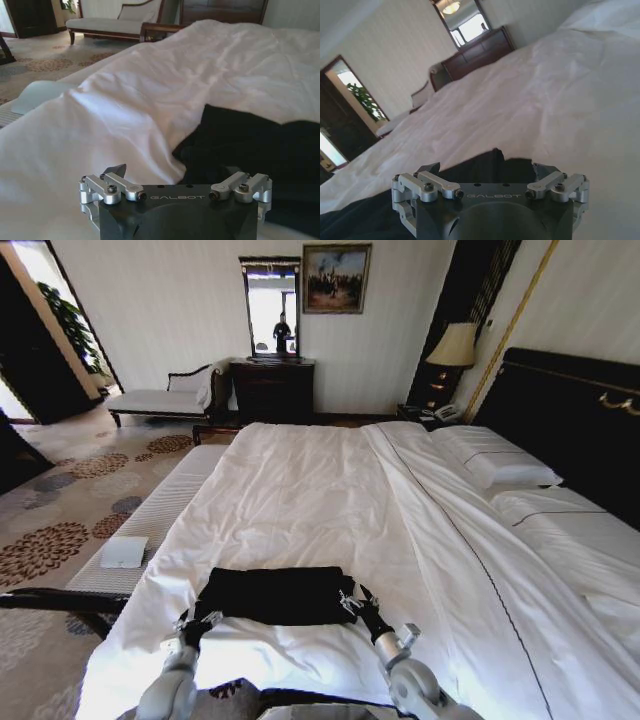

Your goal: Fold the clothes on the bed.

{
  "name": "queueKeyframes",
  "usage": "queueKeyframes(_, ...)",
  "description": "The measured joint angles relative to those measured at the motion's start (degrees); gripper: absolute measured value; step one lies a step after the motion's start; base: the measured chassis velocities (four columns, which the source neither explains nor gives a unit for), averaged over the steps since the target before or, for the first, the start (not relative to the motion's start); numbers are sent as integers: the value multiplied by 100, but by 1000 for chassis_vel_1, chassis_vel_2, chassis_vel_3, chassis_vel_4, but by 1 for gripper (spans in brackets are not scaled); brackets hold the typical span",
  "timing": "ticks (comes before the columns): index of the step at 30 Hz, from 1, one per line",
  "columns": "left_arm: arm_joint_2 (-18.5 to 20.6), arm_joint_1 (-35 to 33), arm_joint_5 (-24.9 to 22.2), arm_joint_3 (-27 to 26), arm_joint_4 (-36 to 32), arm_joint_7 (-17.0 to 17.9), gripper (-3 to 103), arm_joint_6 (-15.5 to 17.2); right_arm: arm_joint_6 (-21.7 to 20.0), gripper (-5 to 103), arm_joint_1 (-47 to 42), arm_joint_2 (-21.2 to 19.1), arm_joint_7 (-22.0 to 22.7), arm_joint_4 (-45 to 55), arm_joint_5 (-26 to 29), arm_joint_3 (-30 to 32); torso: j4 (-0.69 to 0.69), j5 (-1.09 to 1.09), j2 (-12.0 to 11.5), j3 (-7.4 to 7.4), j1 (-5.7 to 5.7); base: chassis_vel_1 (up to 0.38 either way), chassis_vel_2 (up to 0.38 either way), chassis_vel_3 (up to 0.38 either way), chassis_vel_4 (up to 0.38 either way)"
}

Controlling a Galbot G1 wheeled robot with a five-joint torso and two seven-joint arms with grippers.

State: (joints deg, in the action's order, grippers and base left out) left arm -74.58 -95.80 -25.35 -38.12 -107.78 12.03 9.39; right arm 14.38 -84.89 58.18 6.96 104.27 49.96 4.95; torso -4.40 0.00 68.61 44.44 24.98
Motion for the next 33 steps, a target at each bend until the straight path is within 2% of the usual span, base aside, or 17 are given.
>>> queueKeyframes(7,-38,-31,-609,-478,-495,-10,100,-124,-210,100,-353,181,367,169,270,41,-2,0,0,0,0,0,0,0,0)
queueKeyframes(10,-76,-45,-1076,-1020,-954,-25,100,-130,-322,100,-573,287,465,312,561,143,-2,0,0,0,0,0,0,0,0)
queueKeyframes(12,-76,-42,-1108,-1076,-990,-23,100,-128,-339,100,-594,298,478,342,620,153,-2,0,0,0,0,0,0,0,0)
queueKeyframes(16,-78,-27,-1220,-1574,-1110,60,100,-74,-478,100,-690,519,578,533,1015,201,-2,-1,0,0,0,0,0,0,0)
queueKeyframes(20,-94,-132,-1241,-1717,-1082,78,100,-60,-531,100,-600,740,578,492,1126,186,-1,-1,0,0,0,0,0,0,0)
queueKeyframes(26,-208,-262,-1248,-1732,-1165,89,100,-62,-582,100,-549,1061,575,397,1167,132,-1,0,1,0,0,0,0,0,0)
queueKeyframes(33,-302,-293,-1231,-1665,-1303,98,100,-55,-590,100,-622,1184,592,348,1165,111,-2,0,0,1,0,0,0,0,0)
